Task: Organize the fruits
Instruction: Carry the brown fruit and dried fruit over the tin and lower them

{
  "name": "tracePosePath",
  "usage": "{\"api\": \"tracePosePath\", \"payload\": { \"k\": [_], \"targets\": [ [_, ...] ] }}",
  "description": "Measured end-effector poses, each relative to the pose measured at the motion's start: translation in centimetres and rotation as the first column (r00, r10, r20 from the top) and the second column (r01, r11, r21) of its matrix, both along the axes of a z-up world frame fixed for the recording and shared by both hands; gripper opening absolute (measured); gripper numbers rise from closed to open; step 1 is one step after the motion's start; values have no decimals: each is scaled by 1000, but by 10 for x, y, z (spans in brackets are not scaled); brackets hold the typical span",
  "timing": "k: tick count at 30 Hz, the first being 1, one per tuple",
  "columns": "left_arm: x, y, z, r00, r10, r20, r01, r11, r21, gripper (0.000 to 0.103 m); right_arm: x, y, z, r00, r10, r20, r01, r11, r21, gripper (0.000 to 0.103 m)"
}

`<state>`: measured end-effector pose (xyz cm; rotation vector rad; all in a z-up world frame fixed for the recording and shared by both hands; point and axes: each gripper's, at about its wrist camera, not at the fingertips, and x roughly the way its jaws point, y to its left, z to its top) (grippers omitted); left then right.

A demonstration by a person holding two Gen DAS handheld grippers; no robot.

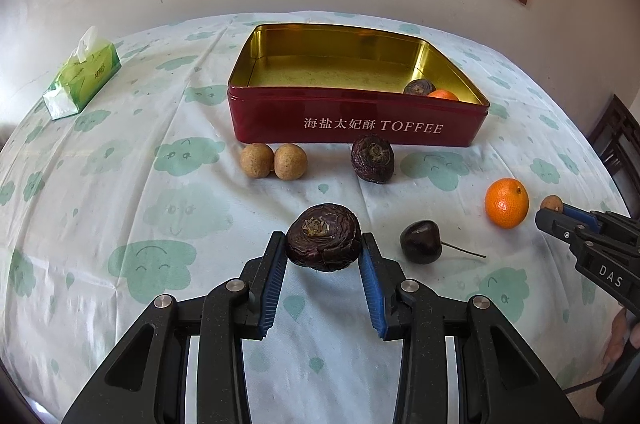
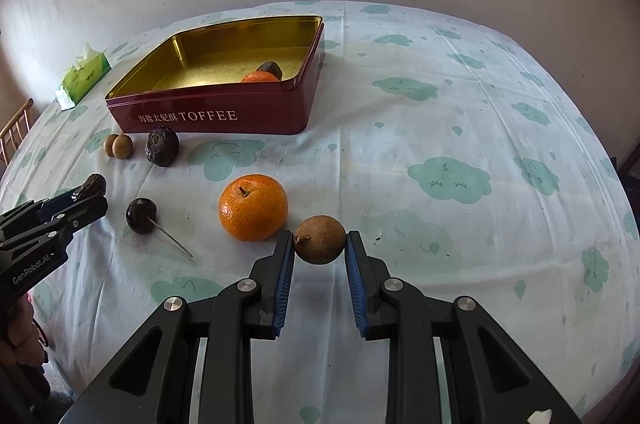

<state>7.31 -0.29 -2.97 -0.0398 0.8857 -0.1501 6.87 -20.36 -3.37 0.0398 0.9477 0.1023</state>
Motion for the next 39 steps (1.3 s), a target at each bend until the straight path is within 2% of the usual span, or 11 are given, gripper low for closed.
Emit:
{"api": "tracePosePath", "payload": {
  "k": [11, 23, 34, 39],
  "targets": [
    [10, 11, 18, 999, 13, 43, -13, 1000, -7, 38, 12, 6, 17, 999, 23, 33, -23, 1000, -7, 24],
    [34, 24, 39, 995, 40, 94, -39, 999, -15, 38, 44, 23, 37, 995, 71, 76, -71, 997, -7, 24],
    [72, 23, 57, 991, 21, 135, -16, 999, -31, 38, 76, 51, 46, 986, 135, 102, -134, 991, -18, 24],
    [92, 22, 54, 992, 13, 123, -9, 999, -32, 38, 94, 65, 46, 981, 165, 104, -165, 986, -7, 24]
  ]
}}
